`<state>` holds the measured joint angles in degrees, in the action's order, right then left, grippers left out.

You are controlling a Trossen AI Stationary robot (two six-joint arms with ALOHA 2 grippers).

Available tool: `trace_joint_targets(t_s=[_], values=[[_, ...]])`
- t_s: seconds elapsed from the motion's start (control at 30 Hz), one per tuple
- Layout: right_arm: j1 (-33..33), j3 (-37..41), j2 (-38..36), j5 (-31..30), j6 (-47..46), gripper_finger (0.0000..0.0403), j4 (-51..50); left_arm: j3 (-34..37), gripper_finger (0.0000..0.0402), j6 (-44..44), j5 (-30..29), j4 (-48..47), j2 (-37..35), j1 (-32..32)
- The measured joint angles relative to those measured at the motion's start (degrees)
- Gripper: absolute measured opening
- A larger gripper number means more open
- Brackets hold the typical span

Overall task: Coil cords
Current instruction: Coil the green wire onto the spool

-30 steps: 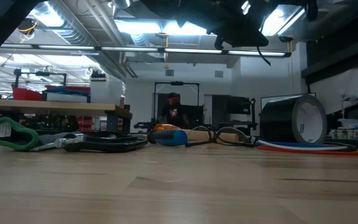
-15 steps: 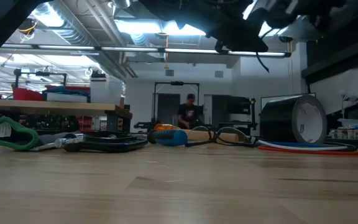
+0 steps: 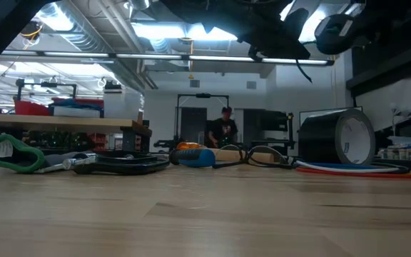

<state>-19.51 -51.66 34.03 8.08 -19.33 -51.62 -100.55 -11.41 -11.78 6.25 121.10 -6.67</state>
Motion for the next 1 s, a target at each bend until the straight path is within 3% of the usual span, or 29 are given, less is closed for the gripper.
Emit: trace_joint_targets(t_s=[0.47, 1.0], values=[[0.0, 0.0, 3.4, 0.1, 0.0, 0.0001, -3.1, 0.0, 0.0019, -4.0, -0.1, -3.0, 0.0, 0.4], [0.0, 0.0, 5.2, -0.5, -0.4, 0.0001, -5.8, 0.0, 0.0007, -6.2, 0.1, -4.2, 0.0, 0.4]])
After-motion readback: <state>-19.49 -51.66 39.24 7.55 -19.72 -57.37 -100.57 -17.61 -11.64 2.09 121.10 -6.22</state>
